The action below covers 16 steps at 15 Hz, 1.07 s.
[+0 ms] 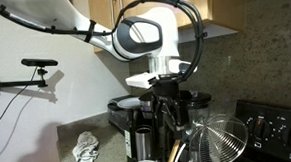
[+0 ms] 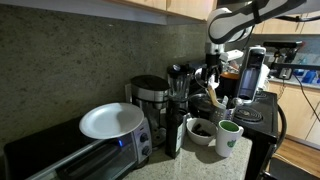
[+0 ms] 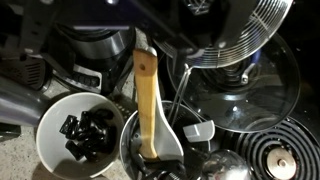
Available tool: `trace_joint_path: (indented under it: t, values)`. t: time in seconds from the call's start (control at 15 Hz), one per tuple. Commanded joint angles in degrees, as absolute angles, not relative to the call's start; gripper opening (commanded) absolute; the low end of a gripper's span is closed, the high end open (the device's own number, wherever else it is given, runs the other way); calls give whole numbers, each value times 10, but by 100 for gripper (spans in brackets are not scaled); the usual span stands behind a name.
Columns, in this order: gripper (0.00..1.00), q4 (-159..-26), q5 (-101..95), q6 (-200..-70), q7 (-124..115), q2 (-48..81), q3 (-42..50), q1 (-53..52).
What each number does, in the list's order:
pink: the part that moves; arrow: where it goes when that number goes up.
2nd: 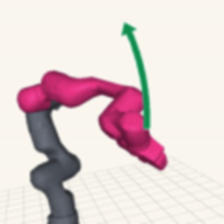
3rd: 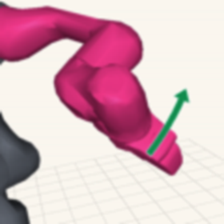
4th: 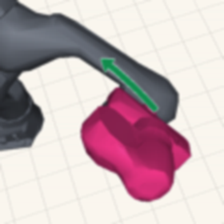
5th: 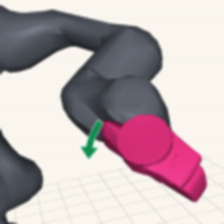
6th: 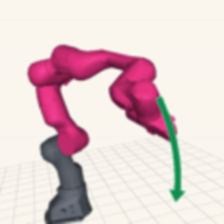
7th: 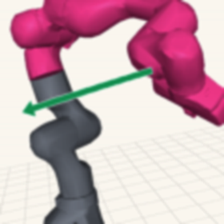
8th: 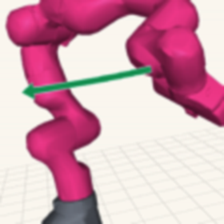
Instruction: Take the wooden spoon and stir the contents in the bowl
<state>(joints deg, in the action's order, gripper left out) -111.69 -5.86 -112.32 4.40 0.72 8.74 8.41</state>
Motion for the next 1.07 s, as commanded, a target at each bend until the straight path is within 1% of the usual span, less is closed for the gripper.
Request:
trace_joint_path:
  t: [0.0, 0.8, 0.87, 0.93, 1.0]
  values:
    - [100, -1127, -67, -1131, 42, -1, 94, 92]
    - [99, -1151, -63, -1145, 46, 7, 100, 98]
    - [74, -1153, -63, -1150, 46, 7, 100, 98]
    - [74, -1156, -62, -1157, 47, 6, 102, 99]
    - [71, -1157, -62, -1165, 48, 6, 103, 100]
